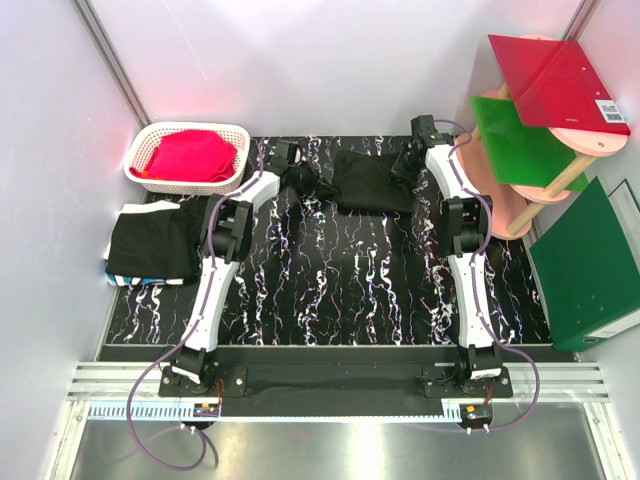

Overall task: Fold and stack the t-shirts
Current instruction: Smooth out wrinkles on the folded tshirt

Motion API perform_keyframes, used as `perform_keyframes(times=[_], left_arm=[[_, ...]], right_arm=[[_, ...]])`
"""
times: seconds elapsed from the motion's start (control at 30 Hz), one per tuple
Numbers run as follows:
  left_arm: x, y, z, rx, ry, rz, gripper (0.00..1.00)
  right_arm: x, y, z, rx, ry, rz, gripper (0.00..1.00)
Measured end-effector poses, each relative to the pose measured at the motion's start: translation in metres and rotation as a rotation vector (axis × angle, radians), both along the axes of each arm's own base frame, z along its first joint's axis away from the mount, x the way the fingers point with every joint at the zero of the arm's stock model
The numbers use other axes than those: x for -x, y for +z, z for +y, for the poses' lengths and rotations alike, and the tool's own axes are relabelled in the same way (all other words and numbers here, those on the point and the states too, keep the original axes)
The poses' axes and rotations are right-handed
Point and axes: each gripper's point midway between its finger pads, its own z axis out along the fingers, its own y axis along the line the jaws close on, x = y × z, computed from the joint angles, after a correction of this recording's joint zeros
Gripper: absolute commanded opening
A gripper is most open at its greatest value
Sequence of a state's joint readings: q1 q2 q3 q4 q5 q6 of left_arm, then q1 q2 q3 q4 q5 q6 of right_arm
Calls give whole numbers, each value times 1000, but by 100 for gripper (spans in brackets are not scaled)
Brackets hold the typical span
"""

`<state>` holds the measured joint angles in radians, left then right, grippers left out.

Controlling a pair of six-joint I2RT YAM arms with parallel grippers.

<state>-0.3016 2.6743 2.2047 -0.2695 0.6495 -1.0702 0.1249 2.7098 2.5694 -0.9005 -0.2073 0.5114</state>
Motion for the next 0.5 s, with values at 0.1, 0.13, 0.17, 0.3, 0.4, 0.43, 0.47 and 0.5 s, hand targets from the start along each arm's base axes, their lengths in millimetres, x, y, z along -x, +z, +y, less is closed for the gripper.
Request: perform_keyframes(times=[0.1,0.13,0.17,0.3,0.4,0.43,0.47,0.5], left_arm=[[21,-3,7,-36,-24,37,0],[28,-3,10,-48,-34,42,0],[33,-2,11,-56,-42,47,0],[61,1,16,-93,-79,74,0],[88,4,16,-115,-113,101,0],[97,5,14,-120,-127,103,0],[107,5,13,-125,-139,112,0],[116,6,12,-131,-151,122,0]], right_arm=[[13,1,3,-12,33,27,0],[21,0,5,-16,52,45,0],[26,0,7,-15,63,58,0],[55,1,15,8,119,118,0],[81,3,28,31,181,166,0],[89,3,33,39,203,180,0],[98,4,38,48,224,192,0],[106,5,43,57,248,205,0]])
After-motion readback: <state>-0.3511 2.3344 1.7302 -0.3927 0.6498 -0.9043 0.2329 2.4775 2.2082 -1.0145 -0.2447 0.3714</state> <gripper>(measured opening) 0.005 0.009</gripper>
